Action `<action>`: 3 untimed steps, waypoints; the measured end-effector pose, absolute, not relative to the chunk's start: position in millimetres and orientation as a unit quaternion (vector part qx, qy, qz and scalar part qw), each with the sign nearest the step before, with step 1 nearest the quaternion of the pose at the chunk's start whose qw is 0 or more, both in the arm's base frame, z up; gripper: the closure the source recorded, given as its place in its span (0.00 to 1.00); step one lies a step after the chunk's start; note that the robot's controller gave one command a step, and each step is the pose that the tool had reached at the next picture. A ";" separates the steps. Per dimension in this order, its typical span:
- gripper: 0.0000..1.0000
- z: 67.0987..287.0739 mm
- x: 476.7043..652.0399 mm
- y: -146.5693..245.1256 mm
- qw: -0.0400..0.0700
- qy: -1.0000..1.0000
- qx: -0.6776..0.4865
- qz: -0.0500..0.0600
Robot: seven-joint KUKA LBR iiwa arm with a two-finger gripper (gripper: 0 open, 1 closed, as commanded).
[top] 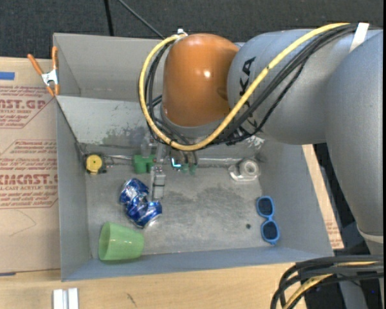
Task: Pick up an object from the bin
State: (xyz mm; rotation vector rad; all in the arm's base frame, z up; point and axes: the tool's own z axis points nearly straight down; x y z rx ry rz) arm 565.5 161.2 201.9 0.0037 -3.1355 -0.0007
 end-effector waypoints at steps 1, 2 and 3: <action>0.00 67.9 519.4 167.3 -0.001 -0.998 -0.070 0.000; 0.00 100.0 493.3 150.7 0.000 -0.990 -0.143 0.000; 0.00 99.2 489.4 150.1 0.001 -0.980 -0.197 0.000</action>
Offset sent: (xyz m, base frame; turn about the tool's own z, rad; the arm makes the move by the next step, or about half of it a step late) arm -0.0466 0.0064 -0.1319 0.1409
